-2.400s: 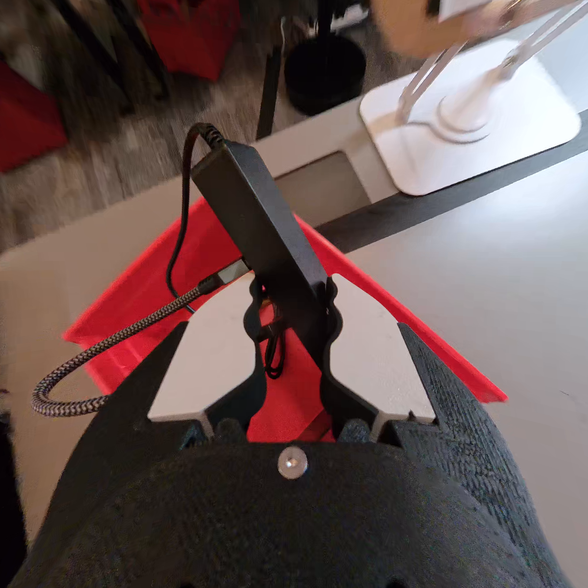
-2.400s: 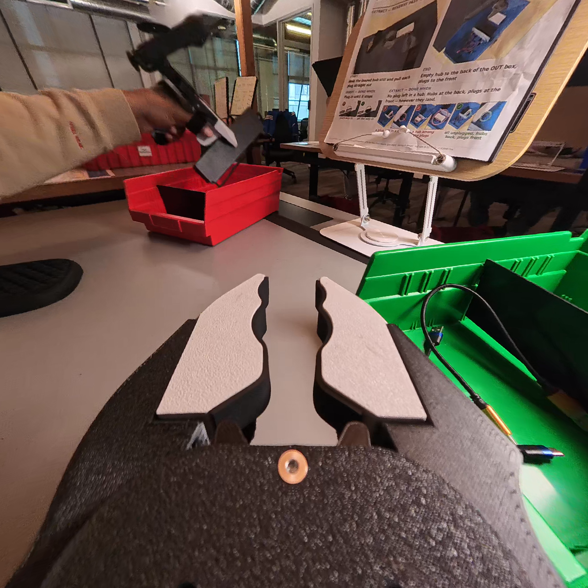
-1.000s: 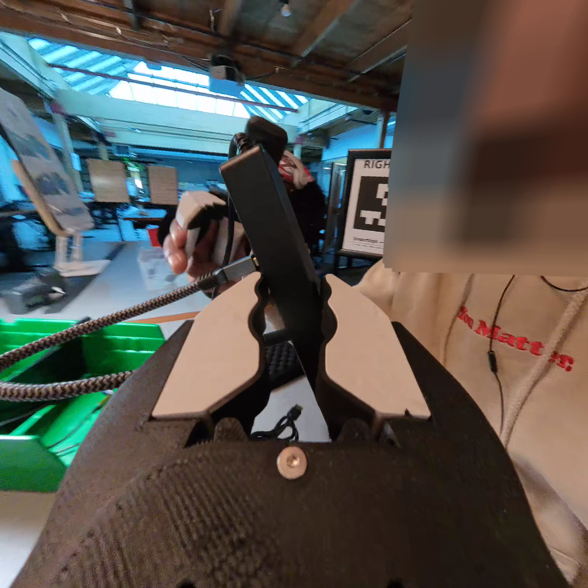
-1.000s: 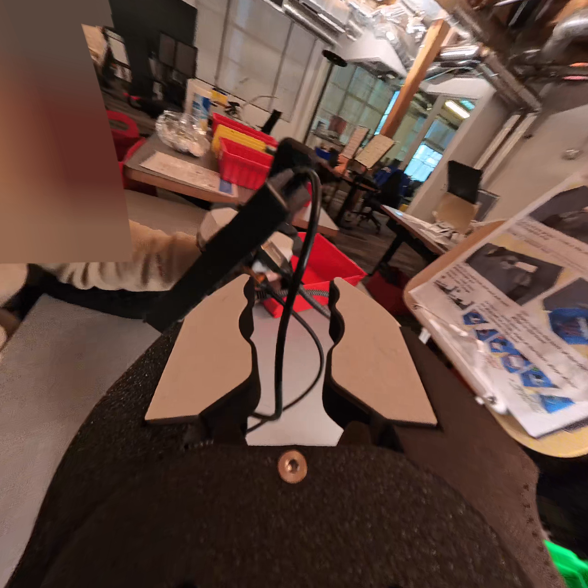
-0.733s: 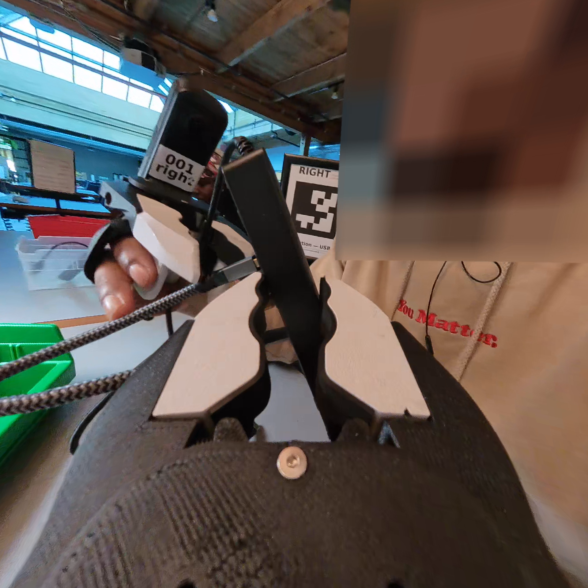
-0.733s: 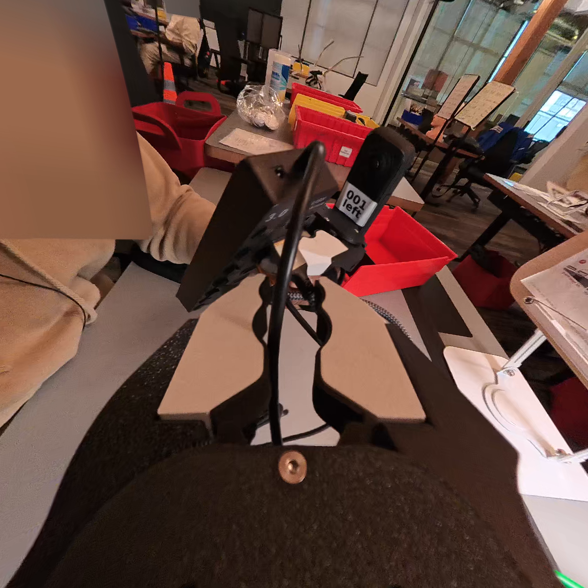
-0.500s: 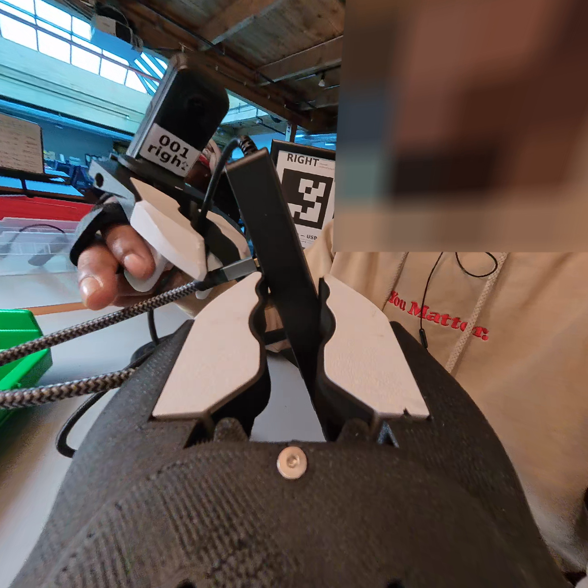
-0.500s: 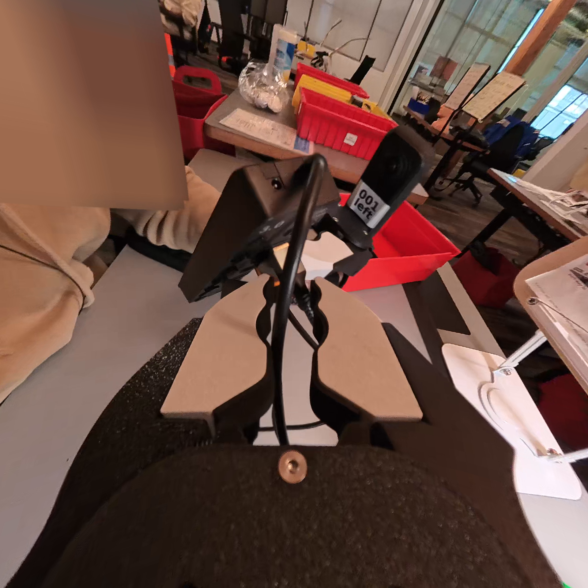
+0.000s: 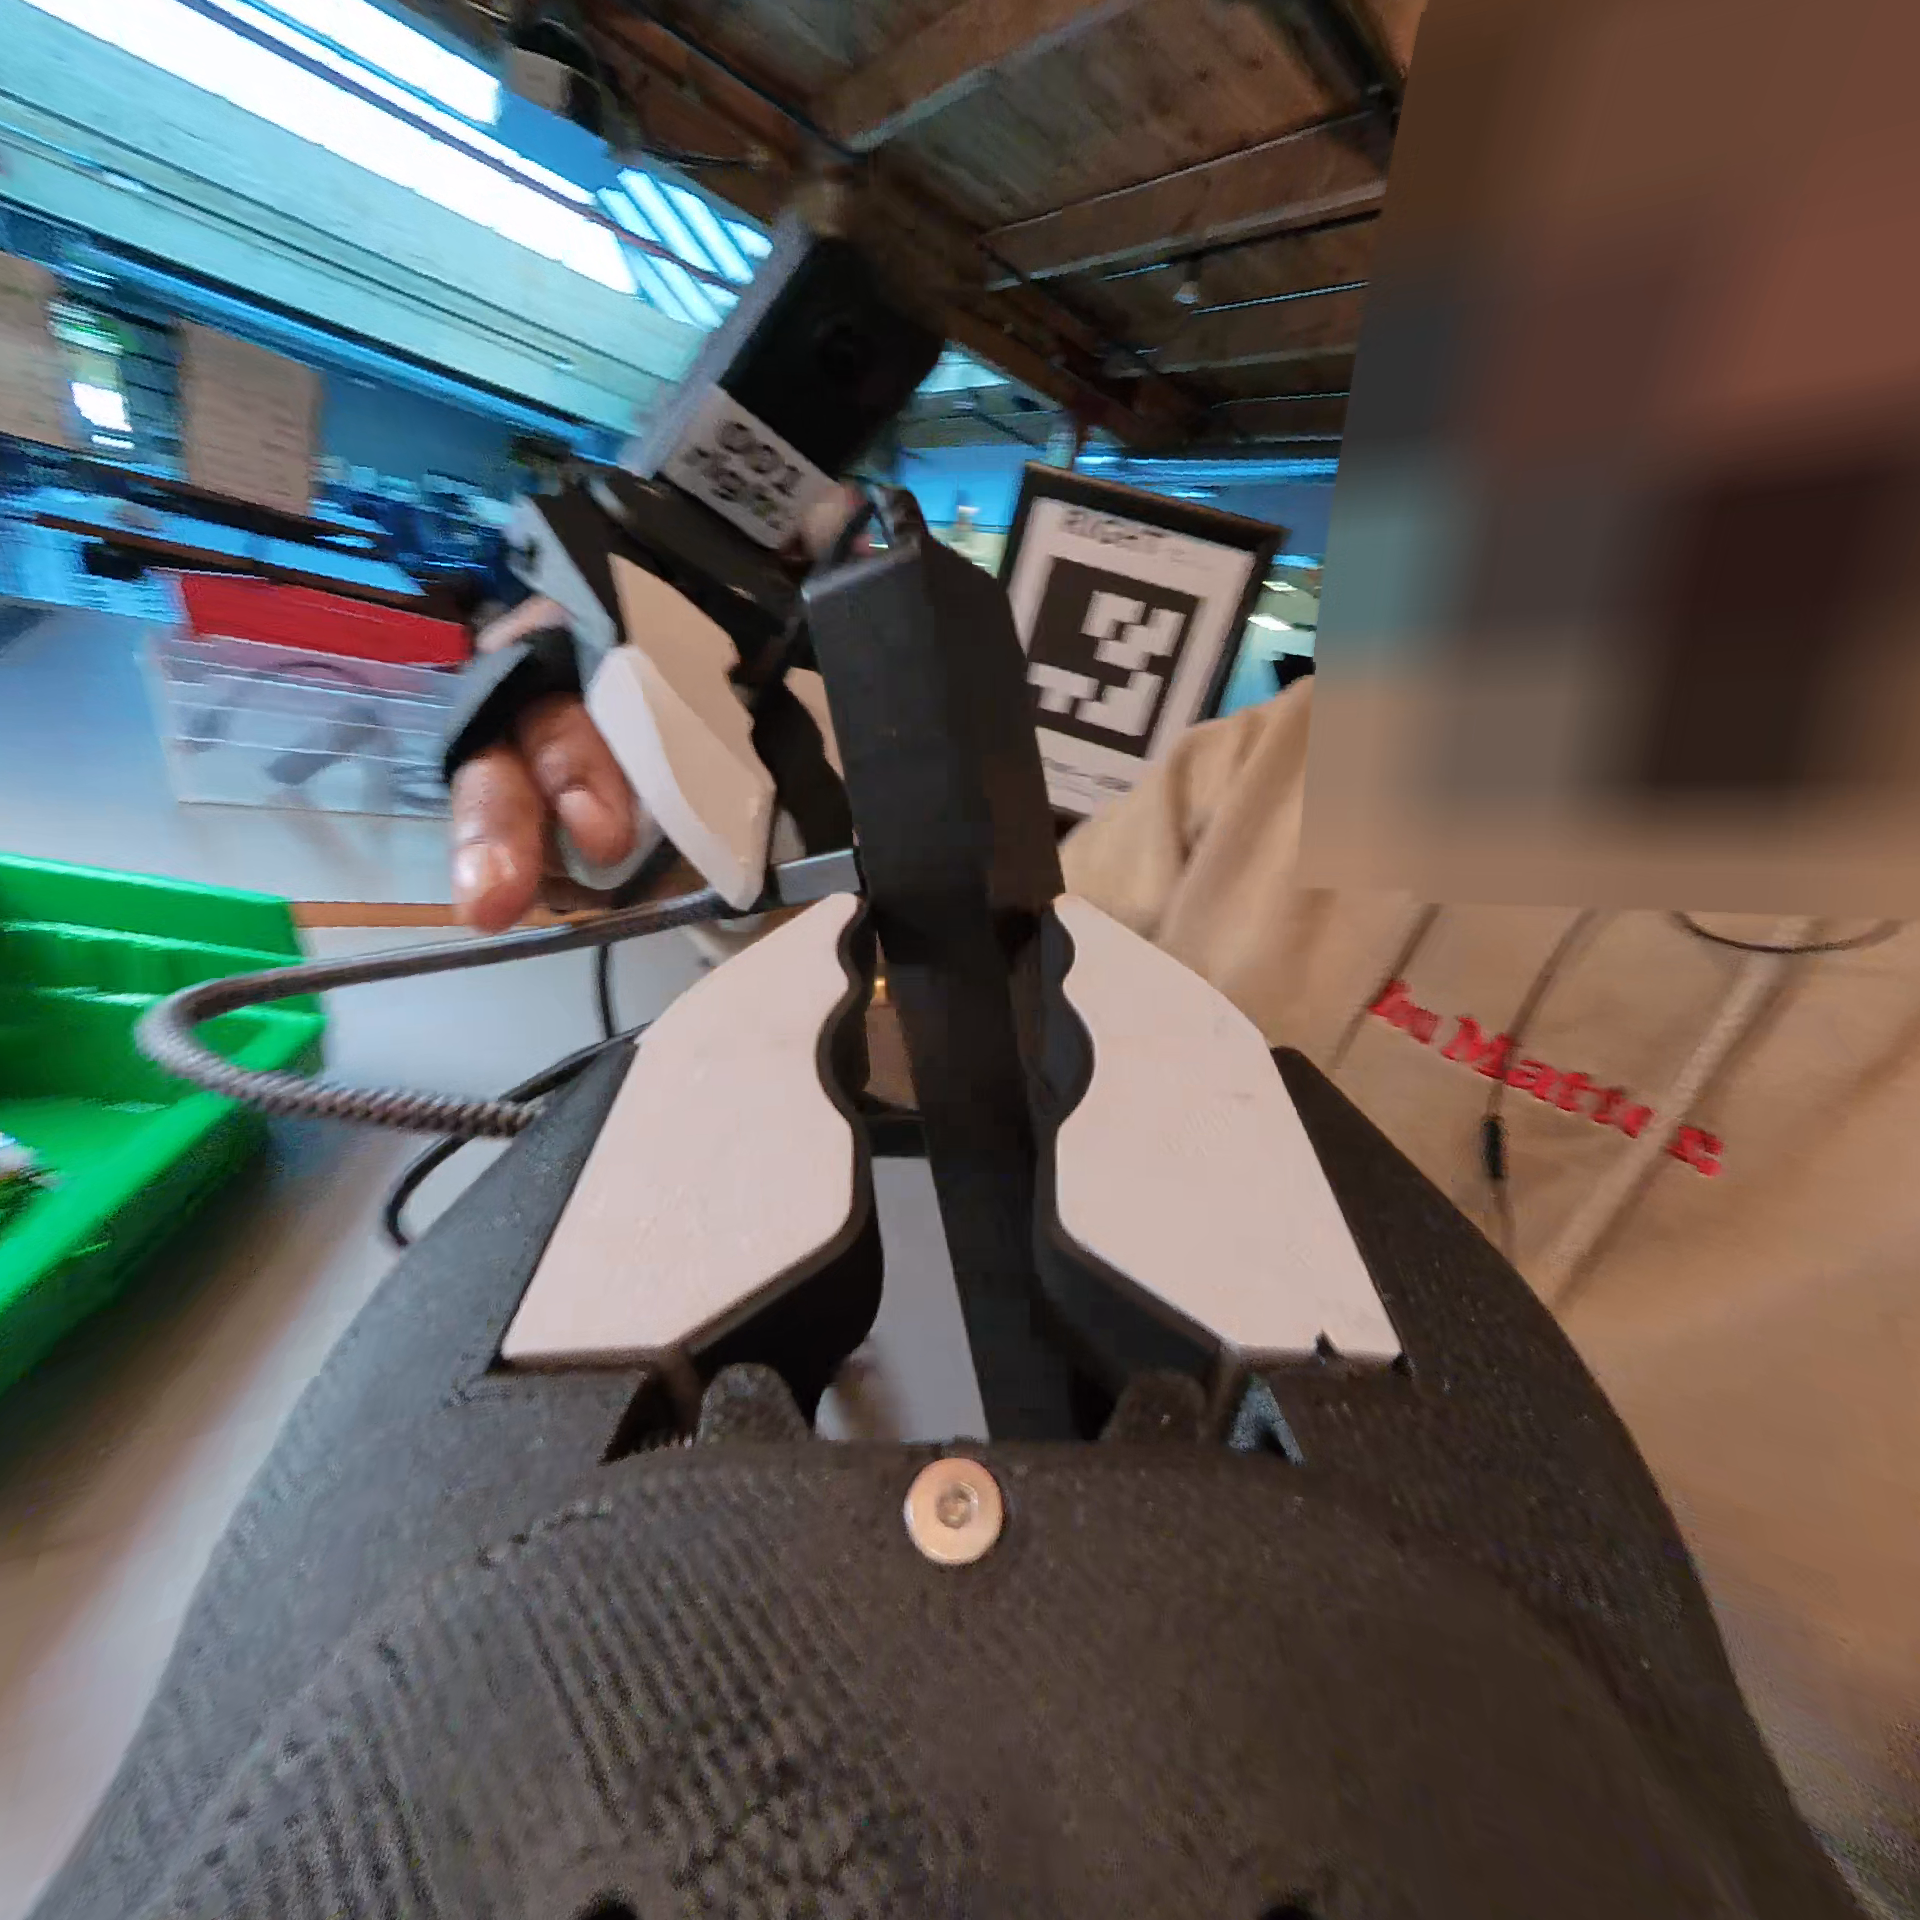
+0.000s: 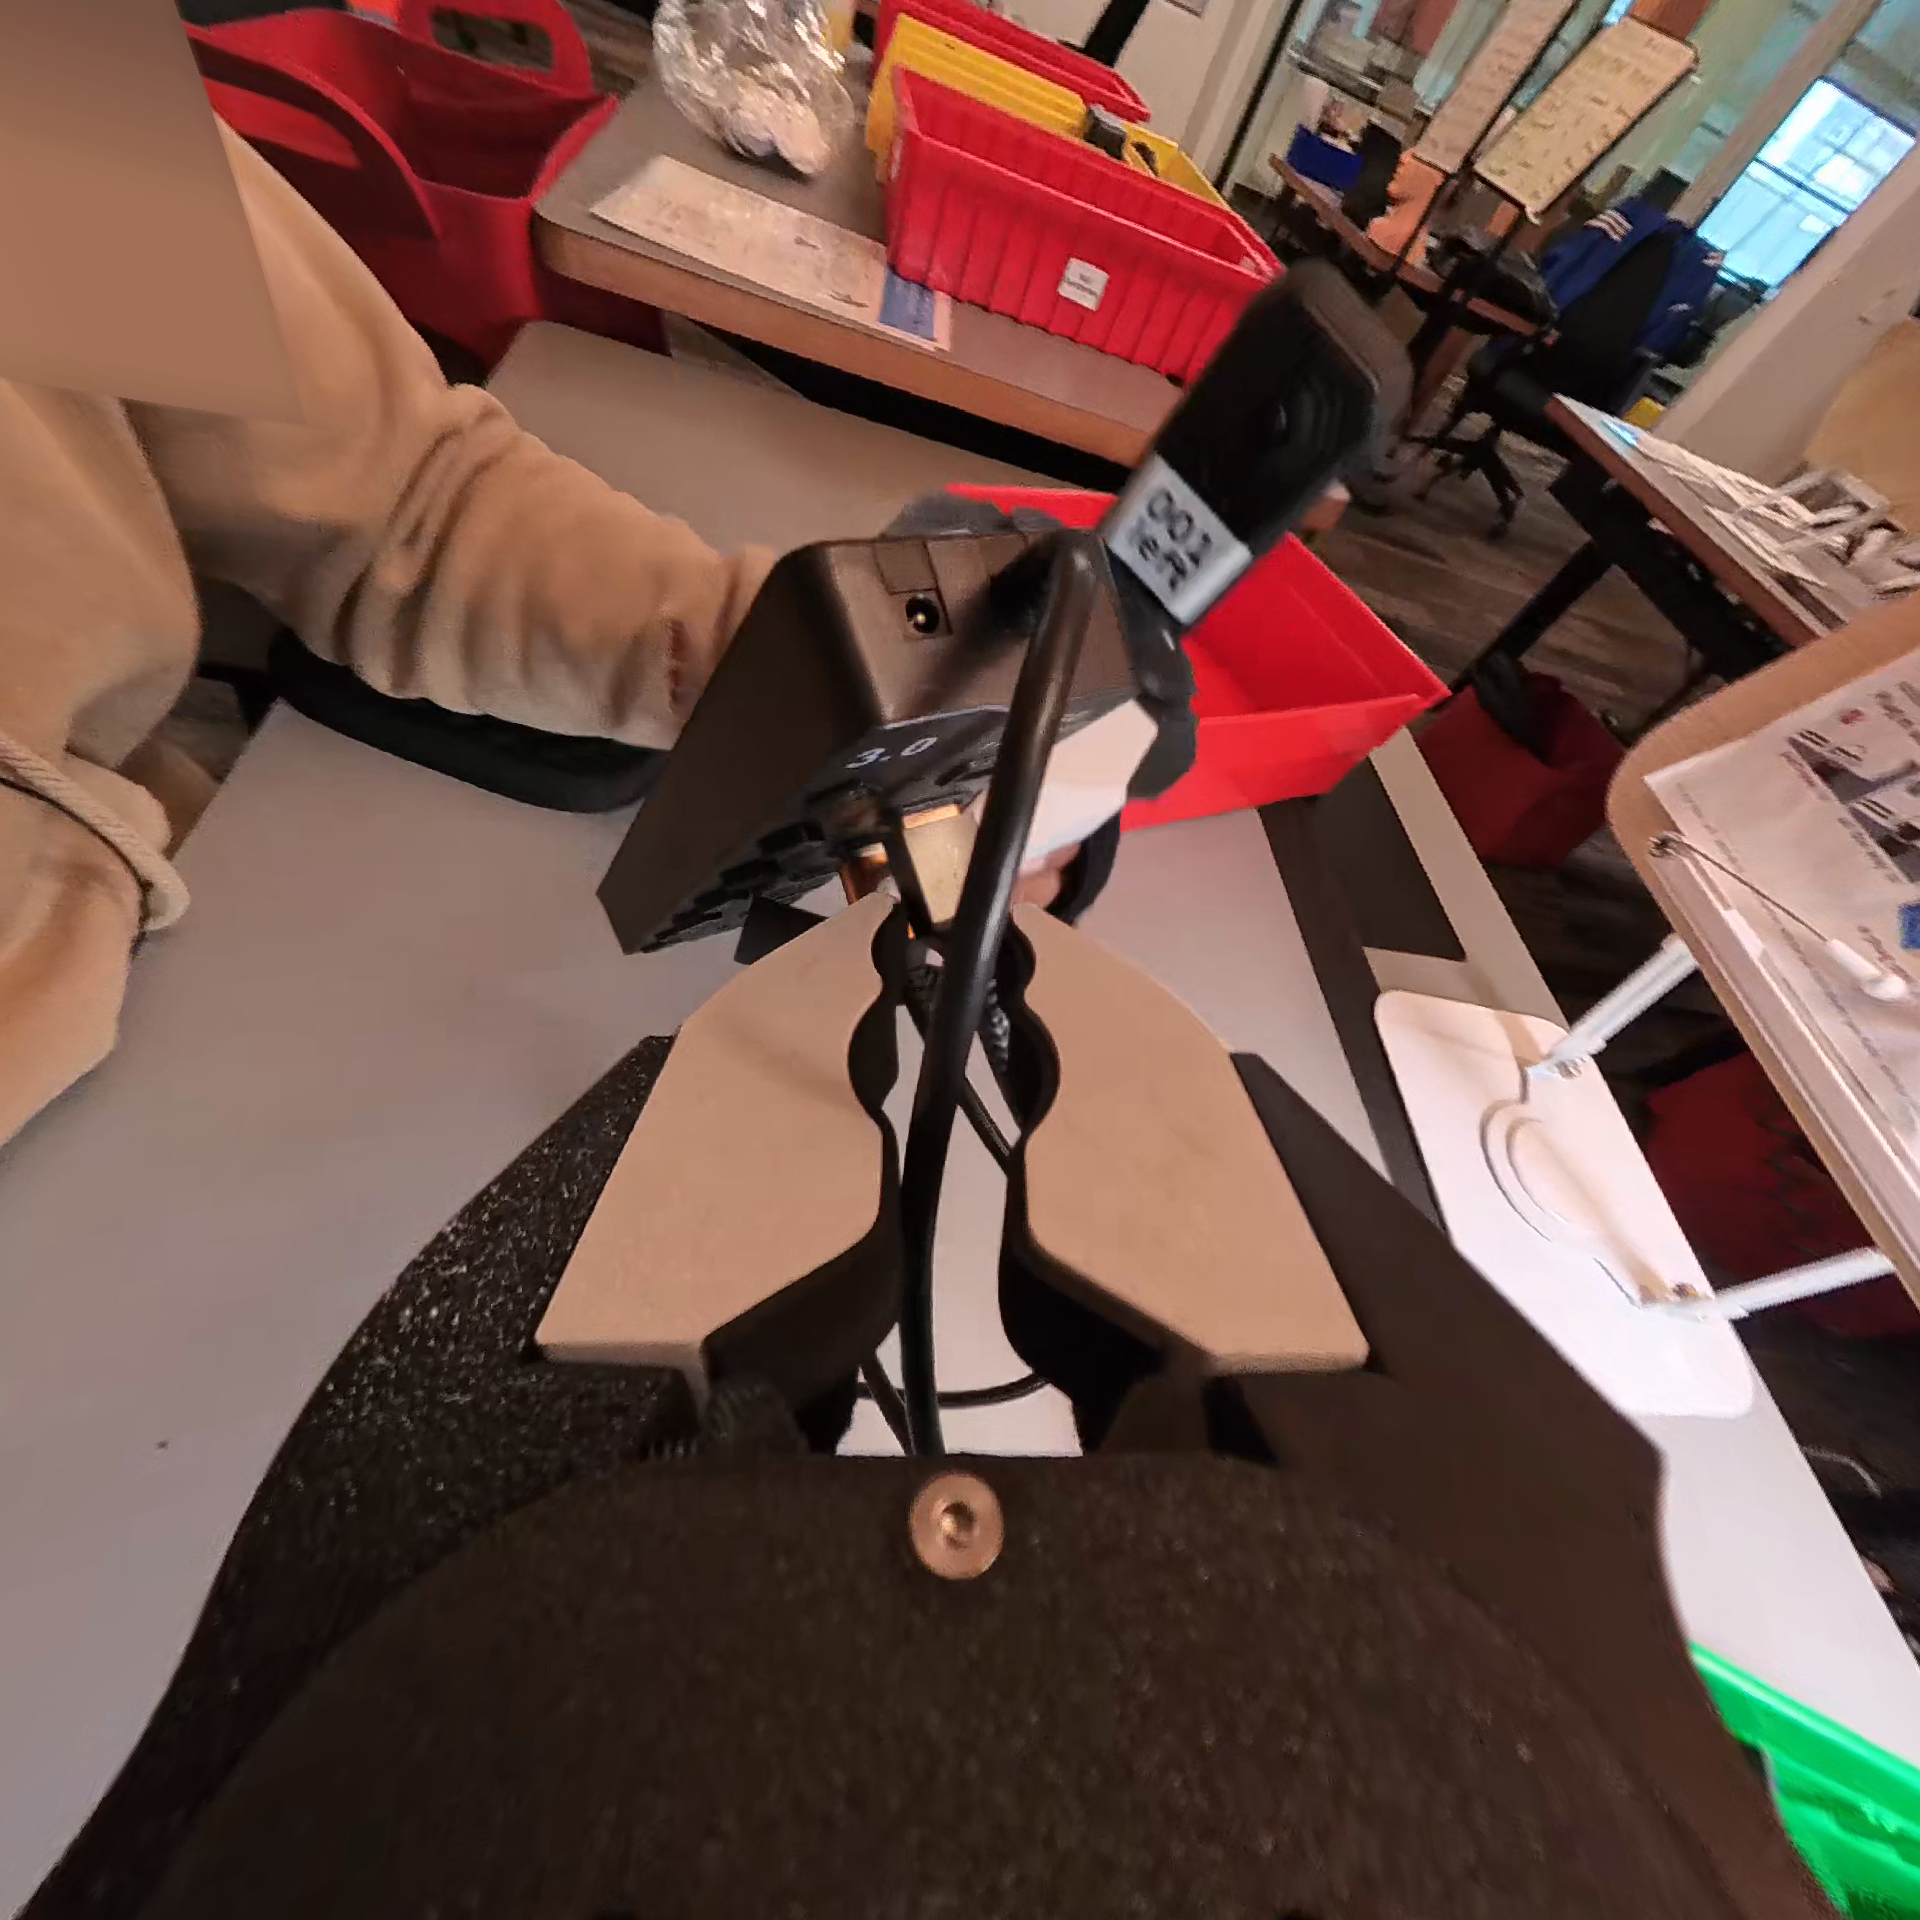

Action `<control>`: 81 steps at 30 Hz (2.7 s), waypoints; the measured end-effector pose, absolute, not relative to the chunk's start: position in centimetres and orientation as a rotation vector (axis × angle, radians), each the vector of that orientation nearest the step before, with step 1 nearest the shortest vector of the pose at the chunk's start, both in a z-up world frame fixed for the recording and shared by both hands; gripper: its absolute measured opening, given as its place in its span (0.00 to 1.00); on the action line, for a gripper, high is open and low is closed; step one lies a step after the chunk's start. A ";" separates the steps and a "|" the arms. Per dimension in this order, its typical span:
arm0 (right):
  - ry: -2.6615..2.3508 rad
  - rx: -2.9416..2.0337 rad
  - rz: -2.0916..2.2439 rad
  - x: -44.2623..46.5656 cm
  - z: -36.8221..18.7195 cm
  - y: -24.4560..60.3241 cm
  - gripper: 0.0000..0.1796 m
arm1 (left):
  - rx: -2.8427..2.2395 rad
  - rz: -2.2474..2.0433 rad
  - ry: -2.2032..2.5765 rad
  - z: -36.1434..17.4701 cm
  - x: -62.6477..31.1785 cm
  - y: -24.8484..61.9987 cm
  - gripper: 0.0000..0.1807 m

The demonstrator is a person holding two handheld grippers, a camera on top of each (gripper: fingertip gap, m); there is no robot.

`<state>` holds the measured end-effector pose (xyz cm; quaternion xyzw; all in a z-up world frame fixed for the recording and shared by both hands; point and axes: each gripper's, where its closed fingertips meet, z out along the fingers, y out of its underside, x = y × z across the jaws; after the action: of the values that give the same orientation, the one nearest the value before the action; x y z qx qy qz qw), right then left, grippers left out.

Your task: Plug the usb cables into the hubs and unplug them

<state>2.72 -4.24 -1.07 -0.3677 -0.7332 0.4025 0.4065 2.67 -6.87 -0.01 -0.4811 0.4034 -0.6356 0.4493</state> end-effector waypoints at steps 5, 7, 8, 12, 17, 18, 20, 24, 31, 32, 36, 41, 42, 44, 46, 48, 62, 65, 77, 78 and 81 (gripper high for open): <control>-1.795 -1.059 0.858 2.4 -1.5 -1.7 0.09 | -1.384 -1.177 0.892 0.7 0.5 -3.7 0.25; -1.773 -1.128 0.800 2.3 -1.9 -0.7 0.09 | -1.480 -0.940 0.939 -0.1 0.3 -3.0 0.30; -1.760 -1.151 0.781 2.1 -2.0 -0.4 0.09 | -1.518 -0.842 0.958 -0.6 0.4 -2.7 0.33; -1.701 -1.228 0.713 0.7 -2.3 0.1 0.09 | -1.613 -0.668 0.989 -2.3 1.8 -1.7 0.36; -1.668 -1.223 0.693 0.1 -2.1 -0.1 0.09 | -1.566 -0.635 1.009 -2.6 1.6 -1.4 0.33; -1.676 -1.217 0.730 0.2 -1.9 -0.5 0.10 | -1.549 -0.687 1.001 -2.1 1.5 -1.7 0.32; -1.670 -1.172 0.812 0.9 -0.8 -1.0 0.12 | -1.531 -0.751 0.985 -1.8 1.1 -1.9 0.32; -1.557 -1.046 1.102 3.5 3.6 -1.9 0.18 | -1.459 -0.984 0.926 -1.0 0.1 -2.4 0.32; -1.323 -1.147 1.278 5.4 5.9 1.2 0.13 | -1.257 -1.231 0.928 0.4 0.6 -4.4 0.32; -1.411 -1.171 1.226 4.8 4.6 0.6 0.16 | -1.277 -1.202 0.946 -0.1 1.2 -4.3 0.32; -1.646 -1.213 1.072 2.7 0.8 -1.7 0.18 | -1.339 -1.083 1.010 -1.6 2.8 -4.0 0.32; -1.761 -1.235 1.015 1.7 -1.5 -2.6 0.14 | -1.355 -1.001 1.061 -2.2 3.5 -4.1 0.32; -1.766 -1.233 1.024 1.6 -1.6 -2.8 0.13 | -1.359 -0.984 1.068 -2.2 3.5 -4.1 0.32; -1.762 -1.227 1.025 1.4 -1.6 -2.9 0.10 | -1.361 -0.969 1.074 -2.3 3.5 -4.1 0.32; -1.757 -1.218 1.021 1.4 -1.5 -2.9 0.10 | -1.358 -0.970 1.071 -2.2 3.4 -4.1 0.31; -1.750 -1.215 1.017 1.3 -1.4 -2.8 0.10 | -1.354 -0.985 1.063 -2.1 3.3 -4.1 0.32; -1.786 -1.257 0.945 1.8 -2.2 -2.3 0.14 | -1.343 -0.918 1.070 -2.0 3.5 -3.9 0.31; -1.784 -1.247 0.932 1.4 -2.3 -2.3 0.09 | -1.338 -0.903 1.045 -1.7 3.2 -3.6 0.31; -1.809 -1.228 0.917 1.5 -2.5 -2.5 0.10 | -1.415 -0.682 1.138 -2.9 2.9 -3.1 0.31; -1.809 -1.231 0.913 1.5 -2.5 -2.5 0.09 | -1.415 -0.683 1.143 -3.0 3.0 -3.1 0.30; -1.810 -1.229 0.920 1.5 -2.5 -2.5 0.09 | -1.403 -0.698 1.132 -2.8 3.1 -3.1 0.30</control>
<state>1.52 -2.48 -2.48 -0.4803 -0.7069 0.3593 0.3748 3.12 -3.12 -2.85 -0.5973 0.4820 -0.2971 0.5679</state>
